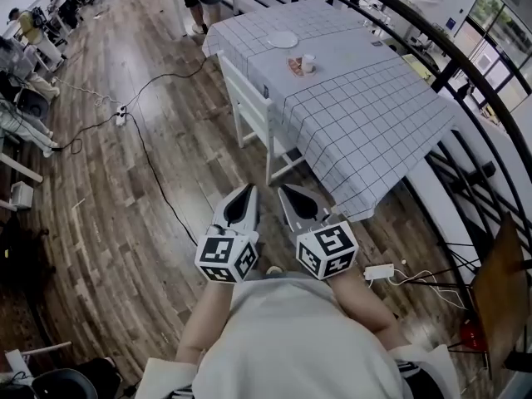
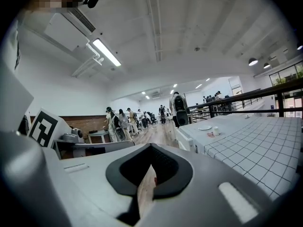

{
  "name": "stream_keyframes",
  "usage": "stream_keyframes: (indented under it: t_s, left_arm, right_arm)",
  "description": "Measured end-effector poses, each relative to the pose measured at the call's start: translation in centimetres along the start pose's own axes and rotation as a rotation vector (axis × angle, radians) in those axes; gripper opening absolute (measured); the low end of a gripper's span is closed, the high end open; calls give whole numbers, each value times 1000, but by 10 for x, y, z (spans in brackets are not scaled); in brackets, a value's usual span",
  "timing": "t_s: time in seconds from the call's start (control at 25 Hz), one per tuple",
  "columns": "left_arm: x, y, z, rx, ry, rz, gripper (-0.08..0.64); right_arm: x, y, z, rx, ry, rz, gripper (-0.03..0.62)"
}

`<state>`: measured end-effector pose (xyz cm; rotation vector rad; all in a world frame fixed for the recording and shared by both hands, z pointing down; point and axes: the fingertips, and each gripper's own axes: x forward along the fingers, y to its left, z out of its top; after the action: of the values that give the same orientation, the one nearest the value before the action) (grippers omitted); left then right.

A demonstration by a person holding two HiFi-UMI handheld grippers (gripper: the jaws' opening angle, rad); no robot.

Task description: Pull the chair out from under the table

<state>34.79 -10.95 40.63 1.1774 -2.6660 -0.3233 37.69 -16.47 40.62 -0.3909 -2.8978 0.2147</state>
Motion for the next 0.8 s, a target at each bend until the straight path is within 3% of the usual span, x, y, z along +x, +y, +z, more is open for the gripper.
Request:
stream_keyframes:
  t_s: [0.4, 0.8]
  left_arm:
    - [20, 4, -1, 26, 7, -3, 9]
    - [38, 44, 17, 35, 11, -12, 11]
  right_arm:
    - [14, -5, -5, -23, 19, 25, -2]
    - [61, 0, 0, -31, 42, 18, -2]
